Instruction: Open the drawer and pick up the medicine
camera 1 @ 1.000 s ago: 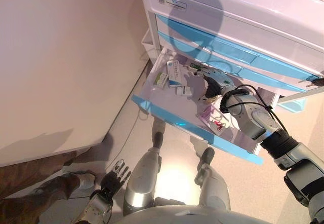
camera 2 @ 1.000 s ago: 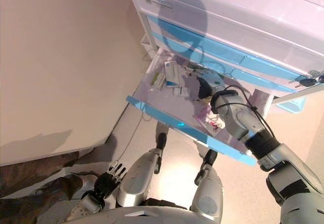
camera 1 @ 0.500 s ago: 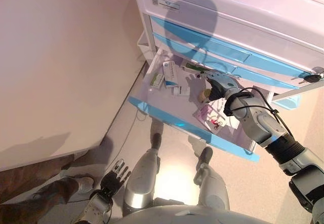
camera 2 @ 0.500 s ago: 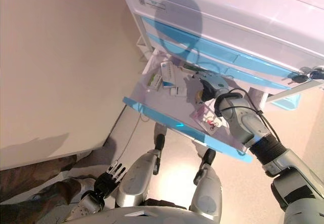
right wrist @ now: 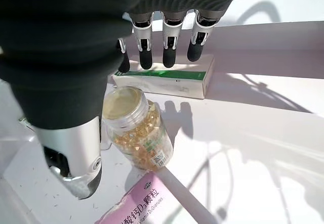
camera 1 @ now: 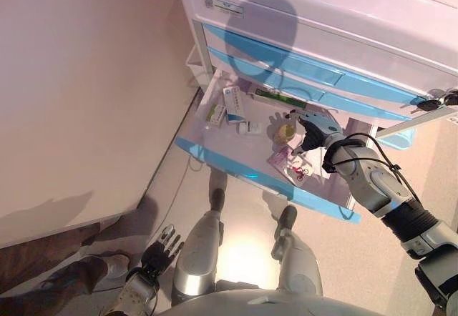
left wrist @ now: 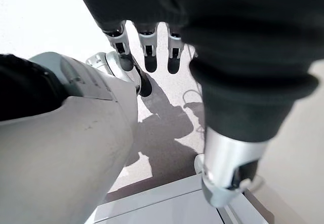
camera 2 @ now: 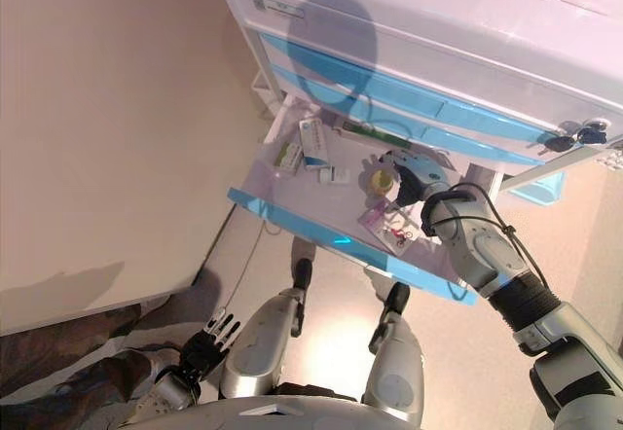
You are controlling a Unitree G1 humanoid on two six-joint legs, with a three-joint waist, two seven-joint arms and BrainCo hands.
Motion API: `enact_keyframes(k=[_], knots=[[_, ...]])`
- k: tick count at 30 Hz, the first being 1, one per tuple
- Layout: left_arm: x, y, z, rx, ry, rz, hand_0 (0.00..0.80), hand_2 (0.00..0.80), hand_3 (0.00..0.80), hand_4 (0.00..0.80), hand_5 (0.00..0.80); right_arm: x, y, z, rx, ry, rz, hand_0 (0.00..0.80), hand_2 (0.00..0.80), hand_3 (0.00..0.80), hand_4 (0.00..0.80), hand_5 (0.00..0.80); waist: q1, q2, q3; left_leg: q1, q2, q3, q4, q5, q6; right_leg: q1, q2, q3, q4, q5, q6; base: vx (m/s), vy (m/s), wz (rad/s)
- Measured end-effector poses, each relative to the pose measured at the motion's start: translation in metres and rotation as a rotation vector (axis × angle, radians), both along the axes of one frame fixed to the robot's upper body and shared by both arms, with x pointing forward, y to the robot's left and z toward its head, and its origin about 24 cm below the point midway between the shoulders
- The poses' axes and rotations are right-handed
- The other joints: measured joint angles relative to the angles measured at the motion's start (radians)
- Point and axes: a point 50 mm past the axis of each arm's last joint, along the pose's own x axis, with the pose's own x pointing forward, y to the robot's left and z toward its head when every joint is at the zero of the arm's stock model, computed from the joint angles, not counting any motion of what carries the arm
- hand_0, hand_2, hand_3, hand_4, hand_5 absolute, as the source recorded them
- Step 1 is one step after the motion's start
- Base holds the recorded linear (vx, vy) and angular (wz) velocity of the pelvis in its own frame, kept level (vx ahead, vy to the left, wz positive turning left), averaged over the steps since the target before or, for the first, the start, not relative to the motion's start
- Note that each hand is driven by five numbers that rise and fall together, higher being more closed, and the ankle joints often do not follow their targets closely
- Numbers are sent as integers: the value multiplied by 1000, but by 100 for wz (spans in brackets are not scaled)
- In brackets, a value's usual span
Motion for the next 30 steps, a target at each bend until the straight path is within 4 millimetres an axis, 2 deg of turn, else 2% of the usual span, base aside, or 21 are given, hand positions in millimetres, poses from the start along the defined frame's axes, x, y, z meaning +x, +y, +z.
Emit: enact_keyframes(k=[15, 25, 30], knots=[[0, 0, 0, 0, 1, 1, 0, 0, 0, 0, 0, 2, 1, -1, 4, -10, 7, 0, 0, 0, 0, 0, 5, -1, 1, -5, 0, -6, 1, 0, 0, 0, 0, -6, 0, 0, 0, -1, 1, 1], [0, 0, 0, 0, 2, 1, 0, 0, 0, 0, 0, 8, -2, -9, 11, 15, -32, 0, 0, 0, 0, 0, 13, -1, 1, -8, -1, -14, 1, 1, -1, 1, 0, -10, 0, 0, 0, 0, 1, 1], [-1, 0, 0, 0, 2, 1, 0, 0, 0, 0, 0, 11, -6, -21, -8, 45, -67, 0, 0, 0, 0, 0, 18, -1, 1, -8, -1, -14, 1, 1, -1, 1, 0, -10, 0, 0, 0, 0, 0, 0]])
